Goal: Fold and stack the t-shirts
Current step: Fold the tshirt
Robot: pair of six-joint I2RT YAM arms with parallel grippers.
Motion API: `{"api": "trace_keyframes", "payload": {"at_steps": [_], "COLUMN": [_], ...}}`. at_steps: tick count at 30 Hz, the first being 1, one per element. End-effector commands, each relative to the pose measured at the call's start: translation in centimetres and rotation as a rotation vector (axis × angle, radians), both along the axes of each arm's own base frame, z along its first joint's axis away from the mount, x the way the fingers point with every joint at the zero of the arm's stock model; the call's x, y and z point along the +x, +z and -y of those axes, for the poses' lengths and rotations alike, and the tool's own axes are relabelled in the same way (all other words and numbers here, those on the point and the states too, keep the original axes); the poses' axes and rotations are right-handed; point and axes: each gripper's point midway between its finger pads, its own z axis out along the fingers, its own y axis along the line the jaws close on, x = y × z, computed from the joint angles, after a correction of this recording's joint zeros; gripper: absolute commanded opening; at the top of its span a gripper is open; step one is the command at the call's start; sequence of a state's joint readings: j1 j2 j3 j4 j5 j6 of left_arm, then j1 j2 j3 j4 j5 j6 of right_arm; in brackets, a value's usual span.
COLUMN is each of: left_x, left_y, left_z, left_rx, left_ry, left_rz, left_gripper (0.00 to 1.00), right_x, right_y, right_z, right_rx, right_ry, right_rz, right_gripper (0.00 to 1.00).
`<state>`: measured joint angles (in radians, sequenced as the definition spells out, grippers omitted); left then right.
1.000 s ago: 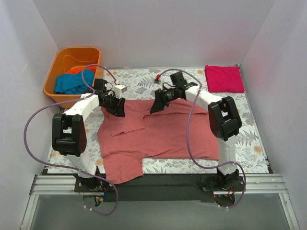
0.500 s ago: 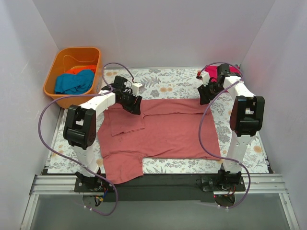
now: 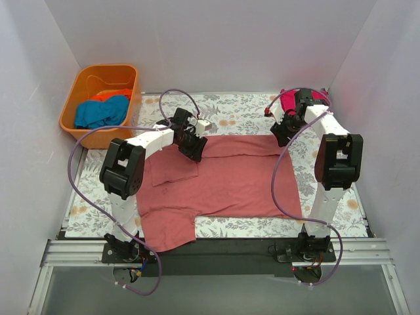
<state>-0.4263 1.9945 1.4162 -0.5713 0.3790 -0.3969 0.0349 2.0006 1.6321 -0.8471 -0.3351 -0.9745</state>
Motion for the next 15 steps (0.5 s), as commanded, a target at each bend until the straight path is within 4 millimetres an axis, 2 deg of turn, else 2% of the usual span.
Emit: {"api": "trace_keyframes", "payload": {"at_steps": [1,8,12,15], "left_x": [1.1,0.7,0.7,0.8], "left_y": [0.8,0.1,0.0,0.1], "left_z": [0.3,0.3,0.2,0.1], "left_rx": [0.034,0.072,0.084,0.096], "left_ry": [-0.005,-0.014,-0.015,-0.011], "left_rz": [0.059,0.055,0.062,0.071], "left_gripper": [0.45,0.46,0.45,0.4], "right_x": [-0.9,-2.5,-2.5,-2.1], "right_y": [0.7,-1.0,-1.1,-1.0], "right_z": [0.0,-0.1,0.0,0.2], "right_rx": [-0.05,-0.1,-0.11,-0.123], "right_ry": [0.083,0.153,0.162,0.162], "right_rz": [0.025,-0.012,-0.008,0.004], "right_gripper": [0.61,0.61,0.59,0.54]}}
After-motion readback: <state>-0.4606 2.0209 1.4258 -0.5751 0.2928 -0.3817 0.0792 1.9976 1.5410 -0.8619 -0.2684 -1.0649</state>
